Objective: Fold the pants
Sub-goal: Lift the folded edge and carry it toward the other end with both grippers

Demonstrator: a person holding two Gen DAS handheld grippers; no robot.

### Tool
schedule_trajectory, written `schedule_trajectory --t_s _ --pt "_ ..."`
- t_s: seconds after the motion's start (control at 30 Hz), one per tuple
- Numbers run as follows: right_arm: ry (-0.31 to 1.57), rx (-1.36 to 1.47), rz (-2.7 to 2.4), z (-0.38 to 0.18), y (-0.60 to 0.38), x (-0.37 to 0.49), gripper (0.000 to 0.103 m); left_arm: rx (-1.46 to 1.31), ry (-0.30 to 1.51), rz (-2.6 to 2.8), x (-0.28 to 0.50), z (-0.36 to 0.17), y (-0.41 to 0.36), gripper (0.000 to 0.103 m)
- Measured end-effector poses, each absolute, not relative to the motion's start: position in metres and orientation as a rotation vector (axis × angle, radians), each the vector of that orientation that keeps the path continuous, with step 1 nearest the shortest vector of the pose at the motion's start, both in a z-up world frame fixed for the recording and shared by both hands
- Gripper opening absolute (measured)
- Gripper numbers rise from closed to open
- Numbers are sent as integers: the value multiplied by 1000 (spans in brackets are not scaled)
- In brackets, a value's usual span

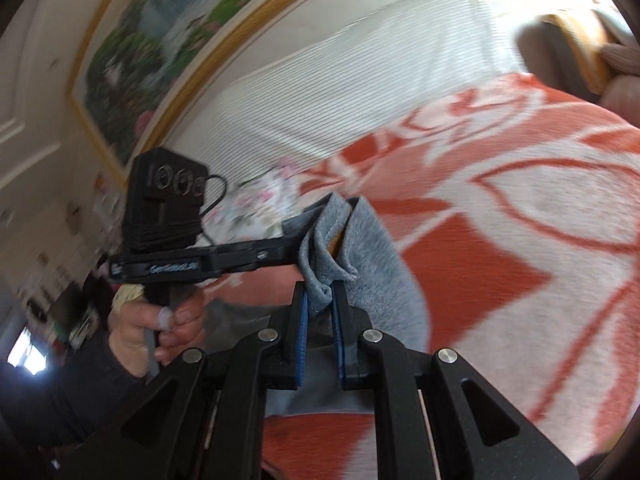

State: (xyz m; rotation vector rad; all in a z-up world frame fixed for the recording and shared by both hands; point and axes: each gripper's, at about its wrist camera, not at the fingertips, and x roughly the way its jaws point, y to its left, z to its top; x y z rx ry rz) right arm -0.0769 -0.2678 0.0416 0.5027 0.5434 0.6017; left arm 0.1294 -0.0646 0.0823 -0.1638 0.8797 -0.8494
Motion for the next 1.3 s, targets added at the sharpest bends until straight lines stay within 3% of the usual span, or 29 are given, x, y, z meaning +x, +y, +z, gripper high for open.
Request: schedule_trajectory --t_s 0.27,0.53,0.87,0.97,1.13,1.2,1.3 --pt "657 456 880 36 -158 -67 12 -293 866 -716 94 64 42 11" --pt "827 462 1013 -15 -69 -40 12 -466 922 -549 59 -1 136 11" --pt "979 371 1083 -58 -14 -35 12 -569 991 -451 31 -53 174 13" --pt "1029 317 1024 -67 -6 -33 15 -605 986 -444 24 -55 181 17" --pt "973 317 1028 -52 -18 -43 45 -670 945 -381 8 -46 195 33" --pt "938 343 1034 -41 -30 -45 46 -685 923 -353 -2 -40 201 42" --pt "886 381 1010 -26 -50 -45 46 -725 865 -336 -15 -24 204 45"
